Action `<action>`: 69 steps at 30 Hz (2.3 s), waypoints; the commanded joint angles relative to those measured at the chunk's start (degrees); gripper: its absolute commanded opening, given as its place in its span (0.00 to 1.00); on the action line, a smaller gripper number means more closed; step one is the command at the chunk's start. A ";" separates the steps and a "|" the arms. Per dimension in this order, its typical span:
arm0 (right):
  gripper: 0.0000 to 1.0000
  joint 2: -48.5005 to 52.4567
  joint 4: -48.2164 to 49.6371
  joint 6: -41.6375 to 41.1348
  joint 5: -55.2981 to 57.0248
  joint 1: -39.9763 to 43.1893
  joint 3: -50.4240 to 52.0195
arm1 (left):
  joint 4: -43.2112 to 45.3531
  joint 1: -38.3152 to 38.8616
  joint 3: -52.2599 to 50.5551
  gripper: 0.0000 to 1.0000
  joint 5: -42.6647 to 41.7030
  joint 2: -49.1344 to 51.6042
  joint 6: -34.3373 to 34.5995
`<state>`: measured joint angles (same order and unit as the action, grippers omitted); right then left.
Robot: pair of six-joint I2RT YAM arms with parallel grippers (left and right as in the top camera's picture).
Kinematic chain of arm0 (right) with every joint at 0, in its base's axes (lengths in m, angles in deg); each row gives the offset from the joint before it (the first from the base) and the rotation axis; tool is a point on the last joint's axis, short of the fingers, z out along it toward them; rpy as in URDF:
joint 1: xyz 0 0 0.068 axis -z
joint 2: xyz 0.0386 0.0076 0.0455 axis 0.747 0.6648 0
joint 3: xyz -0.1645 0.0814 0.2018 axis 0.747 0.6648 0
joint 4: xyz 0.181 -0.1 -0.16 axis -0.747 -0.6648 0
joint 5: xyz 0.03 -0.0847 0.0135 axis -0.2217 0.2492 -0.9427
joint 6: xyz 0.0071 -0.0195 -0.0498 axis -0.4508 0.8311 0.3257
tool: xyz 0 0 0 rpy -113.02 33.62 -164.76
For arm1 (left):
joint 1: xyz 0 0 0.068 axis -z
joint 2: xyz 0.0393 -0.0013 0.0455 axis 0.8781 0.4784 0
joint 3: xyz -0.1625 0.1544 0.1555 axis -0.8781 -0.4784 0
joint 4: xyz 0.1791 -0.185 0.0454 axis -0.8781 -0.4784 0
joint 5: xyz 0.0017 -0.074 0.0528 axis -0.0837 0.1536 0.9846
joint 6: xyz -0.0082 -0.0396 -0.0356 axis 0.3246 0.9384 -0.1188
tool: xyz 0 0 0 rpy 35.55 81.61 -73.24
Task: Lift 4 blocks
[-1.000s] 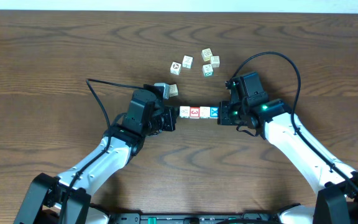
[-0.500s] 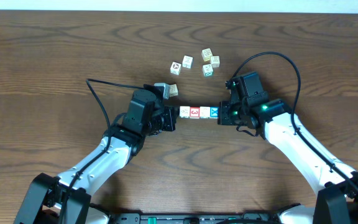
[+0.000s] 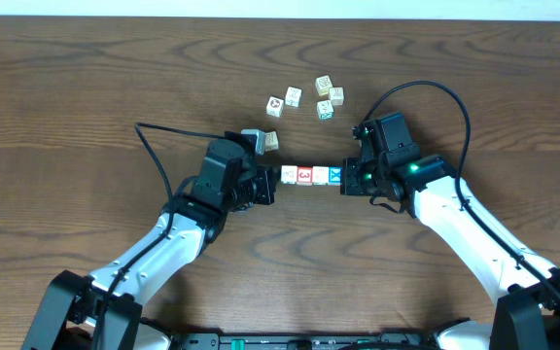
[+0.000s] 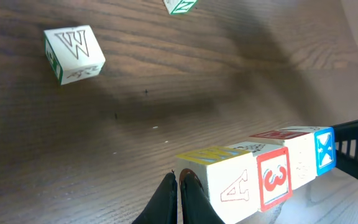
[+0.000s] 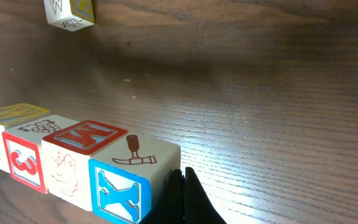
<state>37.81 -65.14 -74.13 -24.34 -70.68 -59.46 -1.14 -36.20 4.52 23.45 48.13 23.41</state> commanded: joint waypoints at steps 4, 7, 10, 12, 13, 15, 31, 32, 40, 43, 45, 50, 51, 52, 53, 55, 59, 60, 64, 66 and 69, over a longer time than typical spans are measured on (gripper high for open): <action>0.01 -1.22 1.68 0.63 -17.22 -2.40 -3.89 | 1.73 2.91 3.96 0.07 -11.63 -1.29 0.55; 0.01 -1.22 1.55 0.63 -17.18 -2.40 -4.33 | 1.73 2.91 3.96 0.07 -11.63 -1.29 0.55; 0.01 -1.22 1.22 0.68 -17.18 -2.40 -4.55 | 1.73 2.91 3.96 0.07 -11.63 -1.29 0.55; 0.01 -1.22 1.20 0.68 -17.18 -2.40 -4.57 | 1.73 2.91 3.96 0.07 -11.63 -1.29 0.55; 0.01 -1.22 1.20 0.68 -17.18 -2.40 -4.57 | 1.73 2.91 3.96 0.07 -11.63 -1.29 0.55; 0.01 -1.22 1.20 0.68 -17.16 -2.40 -4.57 | 1.73 2.91 3.96 0.07 -11.63 -1.29 0.55; 0.01 -1.22 1.03 0.83 -17.16 -2.40 -4.57 | 1.70 2.89 4.28 0.07 -11.63 -1.29 0.55; 0.01 -1.22 1.03 0.81 -17.16 -2.40 -4.57 | 1.73 2.91 4.33 0.07 -11.63 -1.29 0.55; 0.01 -1.22 1.03 0.81 -17.16 -2.40 -4.57 | 1.73 2.91 4.39 0.07 -11.63 -1.29 0.55; 0.01 -1.22 1.03 0.81 -17.16 -2.40 -4.57 | 1.73 2.91 4.39 0.07 -11.63 -1.29 0.55; 0.01 -1.22 1.03 0.81 -17.18 -2.40 -4.61 | 1.73 2.91 4.42 0.07 -11.63 -1.29 0.55; 0.01 -1.22 0.98 0.81 -17.18 -2.40 -4.98 | 1.70 2.91 4.61 0.07 -11.63 -1.29 0.57; 0.01 -1.22 0.94 0.81 -17.18 -2.40 -5.09 | 1.73 2.91 4.70 0.07 -11.63 -1.29 0.55; 0.01 -1.22 0.85 0.81 -17.18 -2.40 -5.22 | 1.73 2.91 4.72 0.07 -11.63 -1.29 0.57; 0.01 -1.22 0.81 0.81 -17.18 -2.40 -5.29 | 1.70 2.89 4.74 0.07 -11.63 -1.29 0.57; 0.01 -1.22 0.81 0.81 -17.18 -2.40 -5.35 | 1.70 2.91 4.76 0.07 -11.63 -1.29 0.57; 0.01 -1.22 0.81 0.81 -17.18 -2.40 -5.40 | 1.70 2.91 4.76 0.07 -11.63 -1.29 0.55; 0.01 -1.22 0.81 0.81 -17.18 -2.40 -5.40 | 1.70 2.91 4.76 0.07 -11.63 -1.29 0.55; 0.01 -1.22 0.52 0.81 -17.16 -2.40 -5.40 | 1.73 2.89 4.76 0.07 -11.63 -1.29 0.55; 0.01 -1.22 0.37 0.85 -17.16 -2.40 -5.40 | 1.73 2.91 4.76 0.07 -11.63 -1.29 0.55; 0.01 -1.22 0.39 0.83 -17.16 -2.40 -5.40 | 1.73 2.89 4.76 0.07 -11.63 -1.29 0.55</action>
<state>37.81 -66.45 -73.67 -23.95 -70.64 -61.71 -1.19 -36.31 5.35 24.50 48.13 23.41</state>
